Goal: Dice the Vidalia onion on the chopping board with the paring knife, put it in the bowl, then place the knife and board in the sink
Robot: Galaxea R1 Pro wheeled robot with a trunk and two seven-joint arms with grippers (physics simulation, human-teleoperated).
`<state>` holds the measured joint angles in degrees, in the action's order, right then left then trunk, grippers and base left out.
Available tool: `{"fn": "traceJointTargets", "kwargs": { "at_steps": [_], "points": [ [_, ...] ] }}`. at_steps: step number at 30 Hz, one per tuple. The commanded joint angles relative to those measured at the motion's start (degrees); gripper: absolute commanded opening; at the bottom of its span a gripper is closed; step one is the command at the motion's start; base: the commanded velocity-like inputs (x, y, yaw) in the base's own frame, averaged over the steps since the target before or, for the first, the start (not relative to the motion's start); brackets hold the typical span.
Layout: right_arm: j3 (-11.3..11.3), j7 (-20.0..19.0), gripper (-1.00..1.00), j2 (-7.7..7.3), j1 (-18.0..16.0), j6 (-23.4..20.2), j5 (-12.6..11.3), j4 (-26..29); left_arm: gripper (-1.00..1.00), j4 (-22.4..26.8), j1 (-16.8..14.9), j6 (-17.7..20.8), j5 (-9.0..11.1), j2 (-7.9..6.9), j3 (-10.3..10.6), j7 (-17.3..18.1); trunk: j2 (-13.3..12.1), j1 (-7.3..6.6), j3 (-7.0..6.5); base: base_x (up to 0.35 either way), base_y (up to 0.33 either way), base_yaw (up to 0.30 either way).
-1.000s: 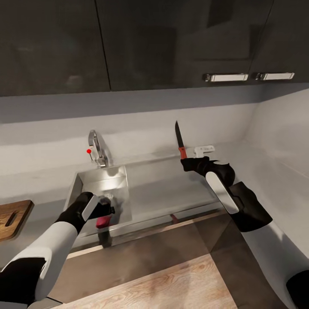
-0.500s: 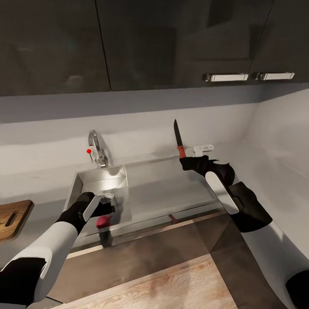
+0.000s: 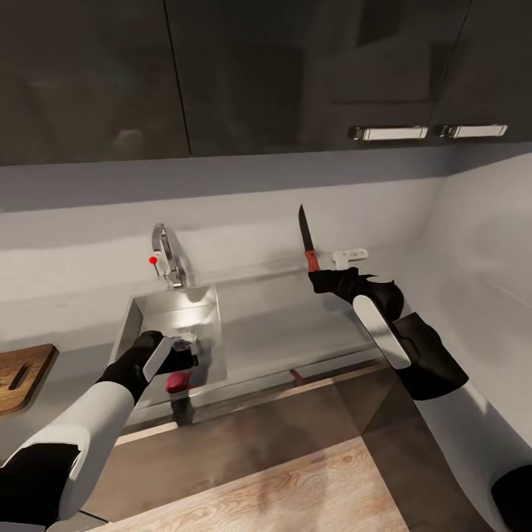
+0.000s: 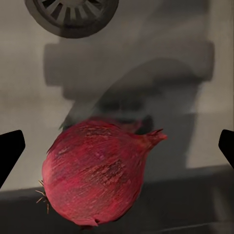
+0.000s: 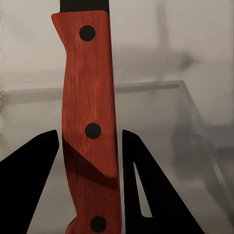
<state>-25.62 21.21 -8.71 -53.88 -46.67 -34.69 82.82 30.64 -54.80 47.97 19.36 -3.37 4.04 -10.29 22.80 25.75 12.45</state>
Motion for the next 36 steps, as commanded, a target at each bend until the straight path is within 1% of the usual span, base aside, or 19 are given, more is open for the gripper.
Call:
{"fn": "traceJointTargets", "kwargs": {
  "at_steps": [1,10,26,36],
  "points": [
    [-0.1,0.6,-1.00,-0.02,-0.1,-0.1,-0.6,0.1,1.00,0.0,0.0,0.2,0.6,-0.07,0.4,-0.5,0.1,0.03,0.15,0.000,0.000,0.000],
    [-0.1,0.6,-1.00,0.09,-0.1,-0.1,-0.6,0.1,1.00,-1.1,0.0,0.9,0.6,-0.21,0.4,-0.6,0.1,0.03,0.77,0.000,0.000,0.000],
    [-0.1,0.6,-1.00,0.10,-0.1,-0.1,-0.6,0.1,1.00,-1.1,0.0,0.8,0.6,-0.35,0.4,-0.7,0.1,0.03,2.11,0.000,0.000,0.000],
    [-0.1,0.6,-1.00,0.10,-0.1,-0.1,-0.6,0.1,1.00,-0.7,0.0,0.7,0.6,-0.33,0.4,-0.4,0.1,0.03,2.27,0.006,0.000,0.000]
  ]
}}
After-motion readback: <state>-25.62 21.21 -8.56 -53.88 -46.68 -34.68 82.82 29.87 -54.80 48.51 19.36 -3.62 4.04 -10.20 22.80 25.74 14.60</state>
